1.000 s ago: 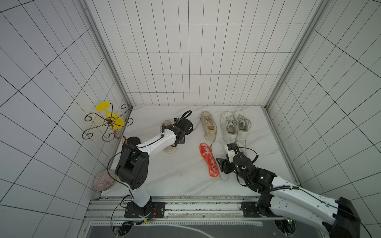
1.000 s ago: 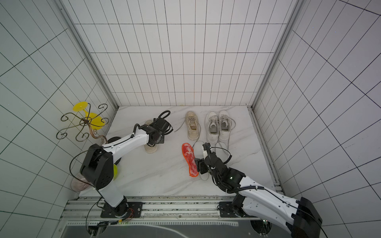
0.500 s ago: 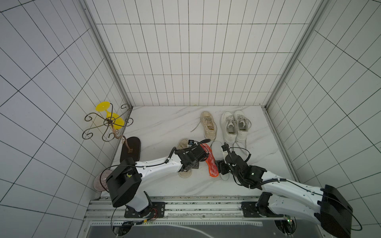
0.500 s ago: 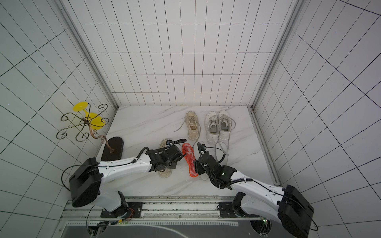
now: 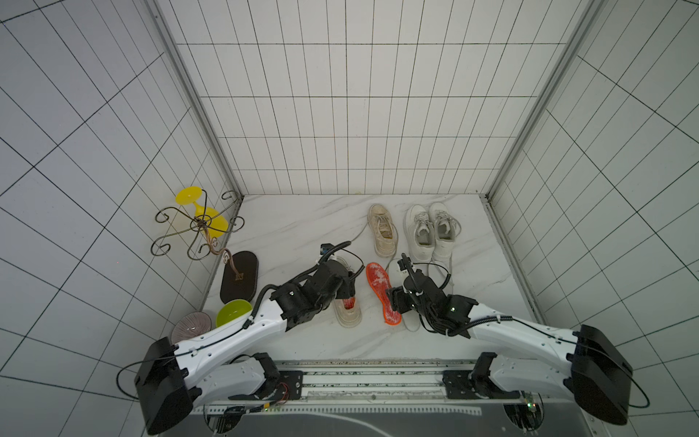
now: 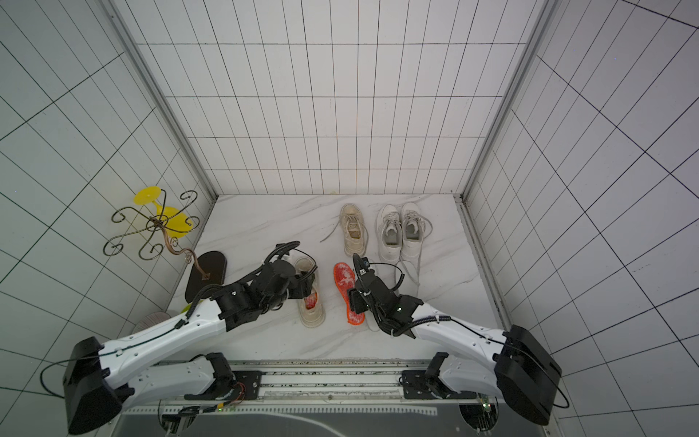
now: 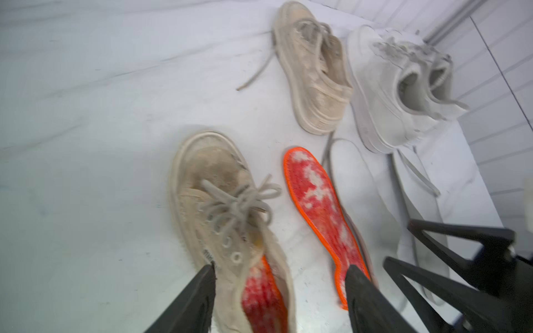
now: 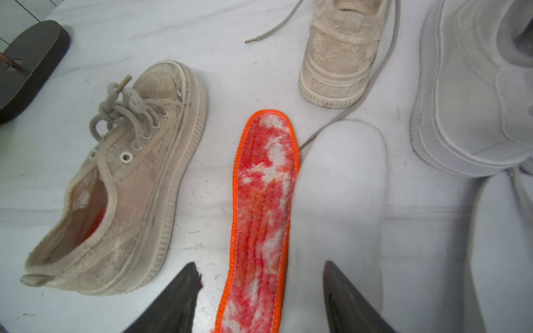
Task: Remove the insole from the shoe
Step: Move the shoe to the center of the board, then untie the shoelace on the shoe.
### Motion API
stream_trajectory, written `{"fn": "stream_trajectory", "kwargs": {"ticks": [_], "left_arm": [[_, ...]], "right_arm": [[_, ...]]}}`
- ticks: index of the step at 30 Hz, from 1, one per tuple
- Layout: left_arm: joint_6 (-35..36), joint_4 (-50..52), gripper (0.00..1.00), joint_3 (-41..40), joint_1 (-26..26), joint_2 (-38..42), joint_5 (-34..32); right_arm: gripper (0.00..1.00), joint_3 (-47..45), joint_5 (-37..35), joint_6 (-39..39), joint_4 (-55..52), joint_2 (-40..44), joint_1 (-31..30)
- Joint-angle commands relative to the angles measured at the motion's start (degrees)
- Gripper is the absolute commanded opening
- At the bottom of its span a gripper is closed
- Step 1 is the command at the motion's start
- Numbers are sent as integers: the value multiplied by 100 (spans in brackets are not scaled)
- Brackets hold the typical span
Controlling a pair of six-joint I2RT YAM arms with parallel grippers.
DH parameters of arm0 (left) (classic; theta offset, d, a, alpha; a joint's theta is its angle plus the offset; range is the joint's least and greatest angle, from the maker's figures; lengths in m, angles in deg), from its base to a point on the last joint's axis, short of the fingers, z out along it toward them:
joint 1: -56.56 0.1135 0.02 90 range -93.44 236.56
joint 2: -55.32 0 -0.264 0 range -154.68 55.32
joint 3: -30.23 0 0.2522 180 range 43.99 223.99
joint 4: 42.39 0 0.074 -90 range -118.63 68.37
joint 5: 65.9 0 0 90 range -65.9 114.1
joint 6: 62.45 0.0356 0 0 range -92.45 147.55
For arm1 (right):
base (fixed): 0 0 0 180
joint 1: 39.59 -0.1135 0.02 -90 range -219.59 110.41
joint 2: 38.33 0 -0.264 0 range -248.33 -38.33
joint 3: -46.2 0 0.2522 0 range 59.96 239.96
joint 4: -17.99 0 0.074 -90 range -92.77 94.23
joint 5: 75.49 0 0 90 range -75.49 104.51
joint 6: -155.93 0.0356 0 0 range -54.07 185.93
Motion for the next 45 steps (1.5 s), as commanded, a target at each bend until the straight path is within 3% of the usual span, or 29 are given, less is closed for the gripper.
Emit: {"fn": "stream_trajectory", "kwargs": {"ticks": [1, 6, 17, 19, 28, 31, 37, 45], "left_arm": [[228, 83, 70, -509, 548, 134, 561], [359, -783, 79, -950, 580, 144, 1518], [396, -1194, 77, -1130, 495, -798, 1550], [416, -1160, 71, -1070, 494, -1041, 1462], [1005, -1646, 19, -954, 1, -1170, 1407], [1304, -1805, 8, -920, -137, -1193, 1506], [1823, -1827, 3, -746, -388, -1457, 1597], [1874, -1899, 1, -796, -399, -1466, 1451]], "right_arm": [[68, 800, 121, -70, 33, -233, 45], [68, 1110, 221, -76, 31, -569, 42], [68, 1240, 383, 70, 39, -812, 42], [68, 1239, 385, 102, 23, -796, 49], [67, 1123, 553, 243, 37, -490, 73], [64, 1031, 817, 349, 127, -268, 223], [56, 846, 1394, 361, 363, 79, 420], [45, 620, 1963, 361, 514, -43, 420]]}}
